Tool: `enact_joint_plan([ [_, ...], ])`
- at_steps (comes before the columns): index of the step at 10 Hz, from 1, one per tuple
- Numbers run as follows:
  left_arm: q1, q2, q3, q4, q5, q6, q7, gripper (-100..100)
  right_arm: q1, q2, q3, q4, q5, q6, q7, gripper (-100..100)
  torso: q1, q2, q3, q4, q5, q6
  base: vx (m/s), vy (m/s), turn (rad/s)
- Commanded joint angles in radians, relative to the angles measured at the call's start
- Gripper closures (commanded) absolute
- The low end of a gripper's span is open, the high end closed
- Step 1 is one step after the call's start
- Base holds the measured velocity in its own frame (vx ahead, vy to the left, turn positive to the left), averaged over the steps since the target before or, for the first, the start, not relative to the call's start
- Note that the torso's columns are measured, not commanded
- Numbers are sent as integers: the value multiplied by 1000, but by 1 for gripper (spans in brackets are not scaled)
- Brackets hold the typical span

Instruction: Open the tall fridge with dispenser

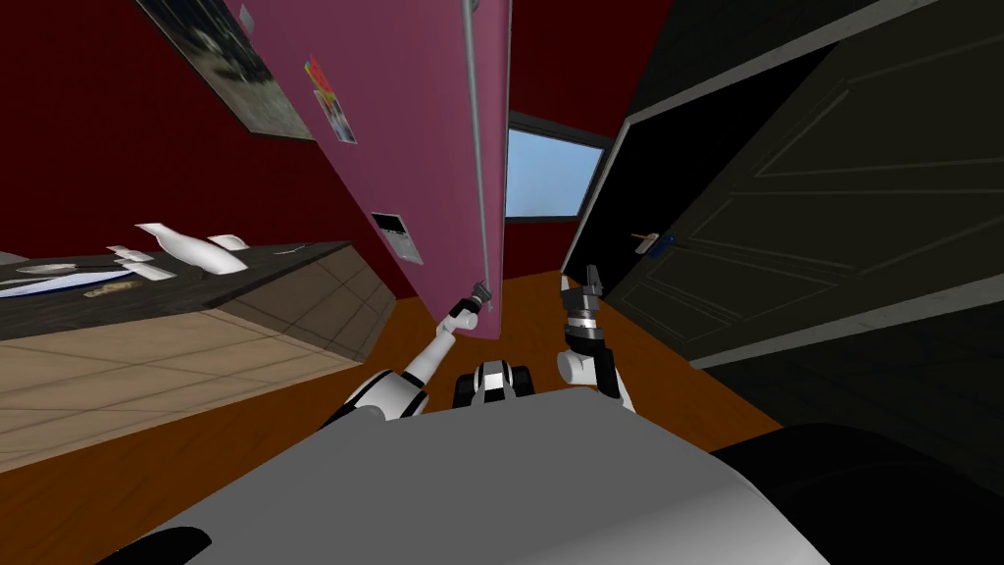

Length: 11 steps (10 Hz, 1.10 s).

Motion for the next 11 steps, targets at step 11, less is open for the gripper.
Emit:
enact_joint_plan([
  [11, 19, 35, -194, -111, 40, 10, 21, 100, 0, 0, 0, 0, 0, 0, 0, 0, 0, 1, 0, -1, 1, 3, -93, 230, -75],
])
